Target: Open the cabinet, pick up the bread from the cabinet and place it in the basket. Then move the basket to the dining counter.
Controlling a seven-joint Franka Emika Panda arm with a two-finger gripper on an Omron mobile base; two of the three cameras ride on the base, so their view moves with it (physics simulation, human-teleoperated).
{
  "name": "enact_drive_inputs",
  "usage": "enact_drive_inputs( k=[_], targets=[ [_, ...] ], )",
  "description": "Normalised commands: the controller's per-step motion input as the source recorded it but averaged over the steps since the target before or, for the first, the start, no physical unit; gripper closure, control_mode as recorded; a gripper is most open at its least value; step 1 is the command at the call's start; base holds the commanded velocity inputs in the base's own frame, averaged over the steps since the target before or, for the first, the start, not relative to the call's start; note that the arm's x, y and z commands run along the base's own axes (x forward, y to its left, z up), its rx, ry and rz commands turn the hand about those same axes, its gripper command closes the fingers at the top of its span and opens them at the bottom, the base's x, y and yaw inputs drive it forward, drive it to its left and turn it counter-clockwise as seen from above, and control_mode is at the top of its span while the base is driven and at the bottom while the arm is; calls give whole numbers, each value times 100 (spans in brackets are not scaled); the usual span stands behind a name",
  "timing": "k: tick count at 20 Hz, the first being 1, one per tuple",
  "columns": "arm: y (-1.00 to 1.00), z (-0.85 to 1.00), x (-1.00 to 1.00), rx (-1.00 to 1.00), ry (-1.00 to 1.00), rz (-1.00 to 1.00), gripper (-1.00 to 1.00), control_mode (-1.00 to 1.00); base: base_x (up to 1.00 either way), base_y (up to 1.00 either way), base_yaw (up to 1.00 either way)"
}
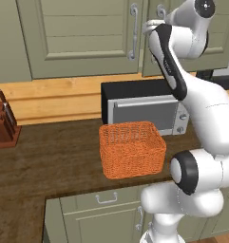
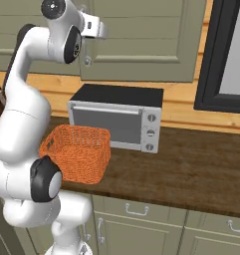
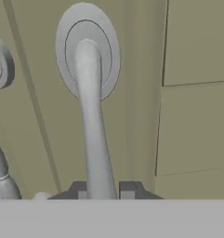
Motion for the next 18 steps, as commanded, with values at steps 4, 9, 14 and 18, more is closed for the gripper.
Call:
enact_drive_inputs(
  k=[4,9,14,18],
  targets=[
    [-75,0,-100,0,-8,9,100,-100,0,0,0],
    [-95,0,-100,4,-11,11,100,-100,0,0,0],
    [-100,6,-100,17,-7,16,100,-100,0,0,0],
    [-100,1,-100,18,-11,19,100,-100,0,0,0]
  ],
)
